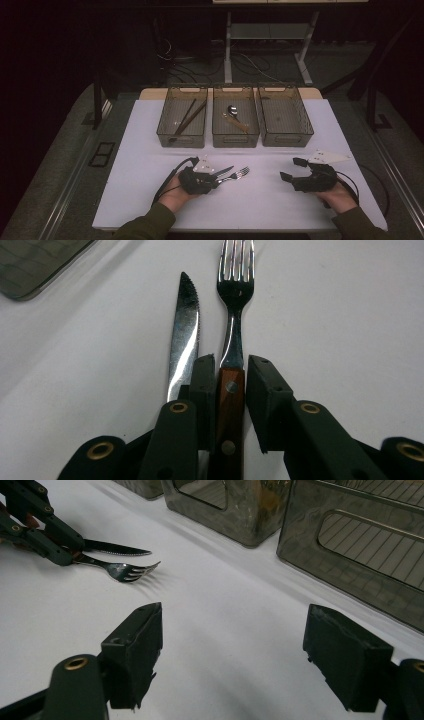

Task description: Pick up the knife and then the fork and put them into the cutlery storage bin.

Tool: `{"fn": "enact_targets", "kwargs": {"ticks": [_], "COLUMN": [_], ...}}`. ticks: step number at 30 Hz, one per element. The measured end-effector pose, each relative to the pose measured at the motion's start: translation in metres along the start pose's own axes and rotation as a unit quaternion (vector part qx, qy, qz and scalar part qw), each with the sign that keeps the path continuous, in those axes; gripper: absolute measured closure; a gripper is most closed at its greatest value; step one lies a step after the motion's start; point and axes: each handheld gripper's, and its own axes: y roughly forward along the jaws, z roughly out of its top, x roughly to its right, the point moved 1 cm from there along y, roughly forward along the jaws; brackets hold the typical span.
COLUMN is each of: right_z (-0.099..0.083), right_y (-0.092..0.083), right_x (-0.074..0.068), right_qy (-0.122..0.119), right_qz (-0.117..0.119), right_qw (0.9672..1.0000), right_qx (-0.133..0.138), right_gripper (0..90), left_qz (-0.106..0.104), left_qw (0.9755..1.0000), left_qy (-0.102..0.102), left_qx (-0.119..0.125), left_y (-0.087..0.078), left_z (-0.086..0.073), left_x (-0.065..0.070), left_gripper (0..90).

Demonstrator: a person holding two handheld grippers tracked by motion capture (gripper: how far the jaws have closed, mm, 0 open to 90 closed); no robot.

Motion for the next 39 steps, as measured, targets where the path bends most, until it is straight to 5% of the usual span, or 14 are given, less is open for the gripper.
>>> {"fn": "enact_targets", "kwargs": {"ticks": [15,21,30,39], "right_z": [0.005,0.016,0.044,0.062], "right_y": [0.002,0.005,0.025,0.048], "right_x": [-0.002,-0.007,-0.023,-0.027], "right_qy": [-0.009,-0.005,-0.002,0.031], "right_qz": [0.026,0.066,0.074,0.088], "right_qw": [0.9996,0.9977,0.9972,0.9955], "right_qx": [-0.005,-0.014,0.002,0.021], "right_gripper": [18.8,18.3,18.3,36.8], "left_qz": [-0.004,0.004,0.007,0.023], "left_qw": [0.9996,0.9997,0.9991,0.9974], "left_qy": [0.028,0.011,-0.002,-0.006], "left_qx": [-0.005,0.020,0.042,0.068], "left_y": [-0.001,-0.009,-0.013,-0.012], "left_z": [0.007,0.017,0.034,0.043], "left_x": [0.006,0.008,0.011,0.022], "left_gripper": [77.1,77.1,77.1,77.0]}}
